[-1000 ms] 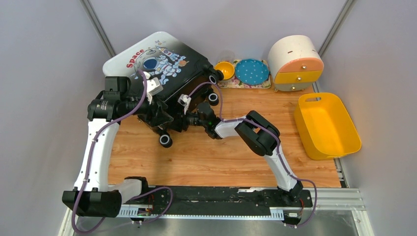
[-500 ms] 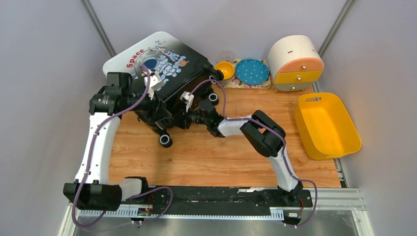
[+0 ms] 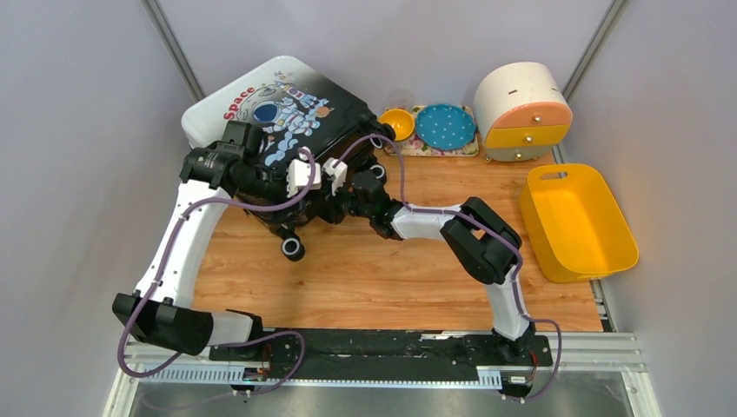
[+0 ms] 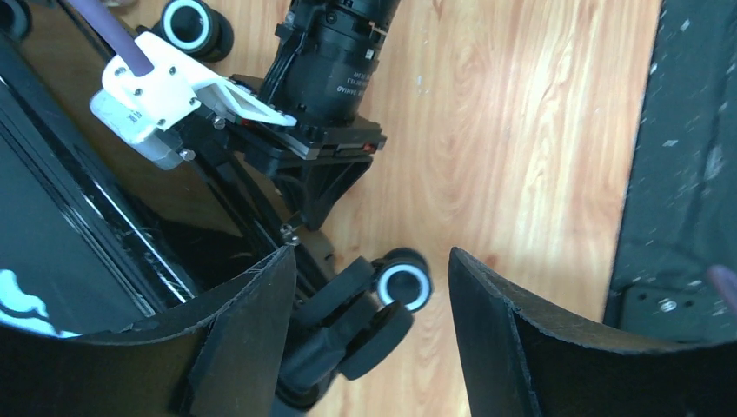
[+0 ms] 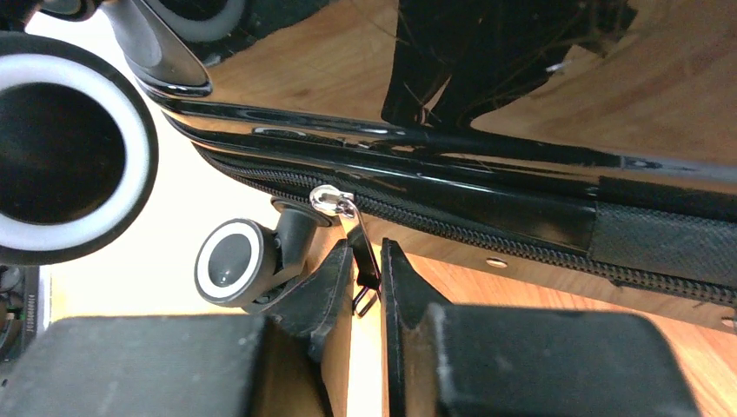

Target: Open, take out, and arrange the luggage

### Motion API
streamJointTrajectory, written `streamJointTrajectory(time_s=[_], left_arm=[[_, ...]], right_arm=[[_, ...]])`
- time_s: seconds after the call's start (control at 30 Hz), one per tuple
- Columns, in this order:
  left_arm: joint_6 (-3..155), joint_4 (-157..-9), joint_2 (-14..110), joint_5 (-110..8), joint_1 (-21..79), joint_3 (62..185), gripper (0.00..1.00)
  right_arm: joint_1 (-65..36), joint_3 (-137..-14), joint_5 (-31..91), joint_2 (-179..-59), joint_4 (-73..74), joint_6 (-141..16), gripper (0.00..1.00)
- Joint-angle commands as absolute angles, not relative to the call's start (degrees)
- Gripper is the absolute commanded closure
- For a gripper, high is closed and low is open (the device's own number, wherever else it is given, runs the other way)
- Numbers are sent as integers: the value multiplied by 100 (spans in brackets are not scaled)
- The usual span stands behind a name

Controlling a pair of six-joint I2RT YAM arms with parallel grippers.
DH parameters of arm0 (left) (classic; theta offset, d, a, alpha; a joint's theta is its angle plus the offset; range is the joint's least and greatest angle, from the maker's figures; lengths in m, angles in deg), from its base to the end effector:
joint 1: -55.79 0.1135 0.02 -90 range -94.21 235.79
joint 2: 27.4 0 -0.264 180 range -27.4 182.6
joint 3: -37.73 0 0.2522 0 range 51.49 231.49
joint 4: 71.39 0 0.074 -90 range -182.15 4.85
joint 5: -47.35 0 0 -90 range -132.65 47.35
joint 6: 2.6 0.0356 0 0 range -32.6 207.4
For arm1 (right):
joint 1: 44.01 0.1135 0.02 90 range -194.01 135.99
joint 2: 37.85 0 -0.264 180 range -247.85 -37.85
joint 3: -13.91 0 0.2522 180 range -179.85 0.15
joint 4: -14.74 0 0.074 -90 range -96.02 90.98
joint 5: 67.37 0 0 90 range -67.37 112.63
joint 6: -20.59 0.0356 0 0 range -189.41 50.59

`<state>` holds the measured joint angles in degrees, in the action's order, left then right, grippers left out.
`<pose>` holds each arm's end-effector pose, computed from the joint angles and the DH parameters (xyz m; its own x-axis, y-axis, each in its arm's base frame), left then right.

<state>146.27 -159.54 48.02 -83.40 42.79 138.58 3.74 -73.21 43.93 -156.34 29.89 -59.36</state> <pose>0.2165 -0.0738 0.3876 -0.0523 0.6776 -0.7336 0.9801 0.1757 0.0924 0.3025 0.3523 0.1843 -0.3462 -0.1393 -0.9278 -0.8772 0.3987 0.2675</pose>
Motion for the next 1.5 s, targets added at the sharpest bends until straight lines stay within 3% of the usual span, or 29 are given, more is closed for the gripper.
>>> streamJointTrajectory(time_s=[0.0, 0.2, 0.43, 0.6, 0.77, 1.07, 1.47], left_arm=[[16804, -17067, 4749, -8064, 4234, 14000, 26], [17477, -16874, 4703, -7526, 4040, 13489, 26], [15861, -15662, 4994, -8088, 3988, 13552, 28], [14553, -14365, 4960, -7747, 3812, 13130, 49], [14602, -13526, 4704, -7123, 3803, 12391, 59], [15077, -14386, 4960, -6568, 3812, 12312, 84], [15490, -15028, 4942, -6225, 4409, 12075, 100]], right_arm=[[249, -7324, 3880, -15254, 2990, -6255, 100], [266, -7500, 3828, -15298, 2744, -6255, 100], [266, -7429, 3678, -15237, 2717, -6237, 100], [266, -7429, 3389, -15219, 2700, -6255, 100], [266, -7368, 3213, -15184, 2700, -6299, 100], [257, -6903, 2360, -14824, 2805, -6746, 100], [-235, -6480, 2089, -14586, 2893, -7476, 100]])
